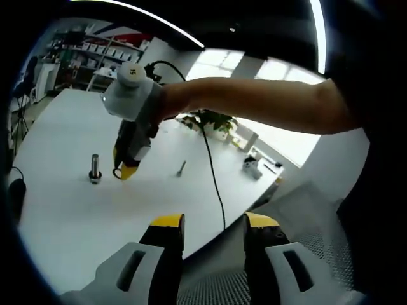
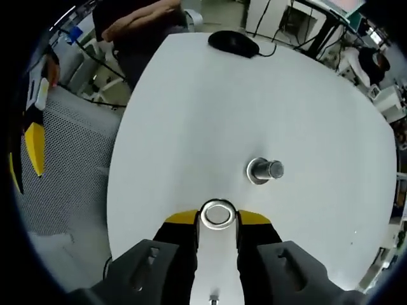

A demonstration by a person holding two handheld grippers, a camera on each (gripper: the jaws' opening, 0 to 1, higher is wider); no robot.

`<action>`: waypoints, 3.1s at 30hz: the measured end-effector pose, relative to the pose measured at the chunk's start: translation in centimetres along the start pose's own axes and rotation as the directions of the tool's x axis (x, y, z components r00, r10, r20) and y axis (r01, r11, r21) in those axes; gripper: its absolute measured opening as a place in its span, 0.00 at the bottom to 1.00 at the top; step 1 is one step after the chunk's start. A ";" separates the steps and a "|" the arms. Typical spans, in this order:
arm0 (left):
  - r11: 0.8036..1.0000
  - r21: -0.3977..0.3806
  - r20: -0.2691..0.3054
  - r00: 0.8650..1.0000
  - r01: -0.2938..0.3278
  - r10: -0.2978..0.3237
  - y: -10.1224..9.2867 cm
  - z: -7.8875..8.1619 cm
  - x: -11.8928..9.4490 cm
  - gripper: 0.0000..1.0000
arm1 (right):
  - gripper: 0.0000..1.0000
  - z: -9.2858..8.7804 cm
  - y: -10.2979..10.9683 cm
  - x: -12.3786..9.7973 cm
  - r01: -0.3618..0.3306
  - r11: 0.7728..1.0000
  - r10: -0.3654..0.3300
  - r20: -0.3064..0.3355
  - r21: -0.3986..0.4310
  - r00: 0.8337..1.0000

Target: Place the washer onto the threaded stud by aligning its center hole with the stud, sliding it down to the base, and recovering from edge contact or off-axis alignment until the washer reaches the visible bottom stop.

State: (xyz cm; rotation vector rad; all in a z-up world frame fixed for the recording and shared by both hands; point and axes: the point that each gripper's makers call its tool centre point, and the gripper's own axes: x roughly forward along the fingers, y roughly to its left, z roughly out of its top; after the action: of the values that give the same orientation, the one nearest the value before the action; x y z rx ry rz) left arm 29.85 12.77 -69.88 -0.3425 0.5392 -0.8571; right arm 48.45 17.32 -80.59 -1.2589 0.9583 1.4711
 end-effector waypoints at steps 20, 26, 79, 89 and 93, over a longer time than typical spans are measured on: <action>1.000 -0.006 -0.010 1.000 0.006 -0.006 -0.1 -0.2 0.0 0.35 | 0.22 1.7 -3.3 -3.8 -0.003 0.998 0.001 -0.021 -0.058 1.000; 1.000 -0.008 -0.011 1.000 0.007 -0.007 -0.1 -0.2 0.0 0.35 | 0.22 2.3 -4.8 -4.5 -0.003 0.998 0.001 -0.036 -0.064 0.999; 0.999 -0.029 -0.035 0.999 0.018 -0.019 -0.2 -0.5 0.1 0.34 | 0.22 3.5 -4.9 2.8 -0.047 0.993 0.033 -0.123 -0.106 0.992; 0.999 -0.031 -0.034 0.999 0.020 -0.021 -0.2 -0.5 0.1 0.33 | 0.22 3.2 -4.9 4.6 -0.044 0.993 0.027 -0.147 -0.111 0.989; 0.999 -0.027 -0.031 0.999 0.023 -0.023 -0.2 -0.5 0.1 0.33 | 0.22 3.0 -5.0 5.1 -0.042 0.993 0.024 -0.154 -0.113 0.988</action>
State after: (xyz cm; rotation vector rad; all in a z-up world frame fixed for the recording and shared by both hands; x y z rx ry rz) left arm 29.42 12.52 -70.22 -0.3608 0.5767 -0.8793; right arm 52.37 22.25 -85.10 -1.4641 1.0097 1.4902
